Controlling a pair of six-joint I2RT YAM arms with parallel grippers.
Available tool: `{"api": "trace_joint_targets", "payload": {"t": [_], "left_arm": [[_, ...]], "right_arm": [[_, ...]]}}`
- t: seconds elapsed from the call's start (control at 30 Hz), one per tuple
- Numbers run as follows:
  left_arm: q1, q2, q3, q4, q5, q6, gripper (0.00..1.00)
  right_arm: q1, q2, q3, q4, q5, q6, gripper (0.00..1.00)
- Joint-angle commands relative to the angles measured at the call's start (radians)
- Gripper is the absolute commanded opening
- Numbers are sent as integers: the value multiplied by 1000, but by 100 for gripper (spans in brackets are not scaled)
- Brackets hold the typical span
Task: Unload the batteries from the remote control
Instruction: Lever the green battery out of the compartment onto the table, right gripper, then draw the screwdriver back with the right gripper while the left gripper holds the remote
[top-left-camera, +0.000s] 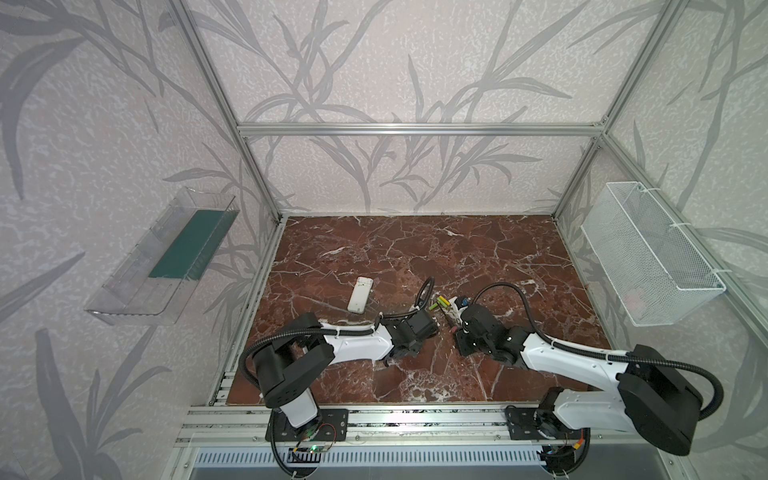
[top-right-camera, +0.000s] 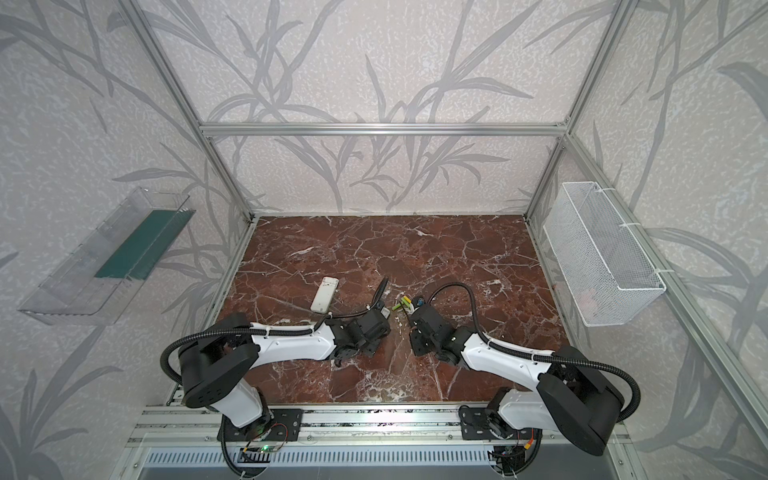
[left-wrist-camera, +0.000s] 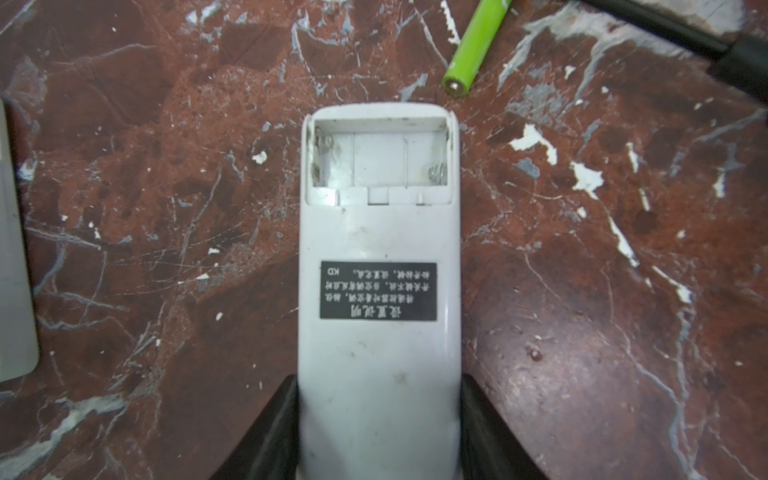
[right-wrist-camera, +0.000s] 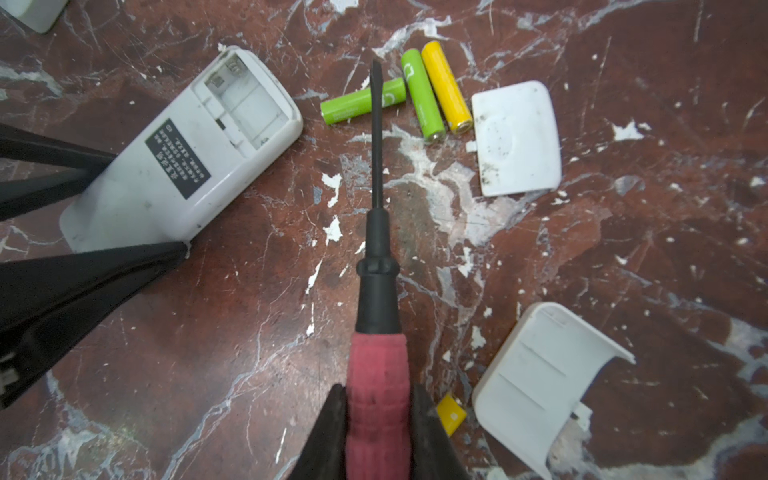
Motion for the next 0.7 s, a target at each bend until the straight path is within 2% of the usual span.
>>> {"api": "trace_joint_targets", "payload": {"t": [0.0,0.37,0.47,0.67], "left_arm": [[24,29,-50,-183,30,-38,30],[104,34,-50,-180,73,-71,36],[116,26,-51,-181,71,-81,44],[157,14,-51,-195,68,-107,46]], "right_arm": [[-7,-31,1,-15,-1,-13,0],[-2,-17,-11,-28,-93,-28,0],[7,-26,-35,-8,-102,-16,0],[32,-41,-68,-1,-95,-2,0]]}}
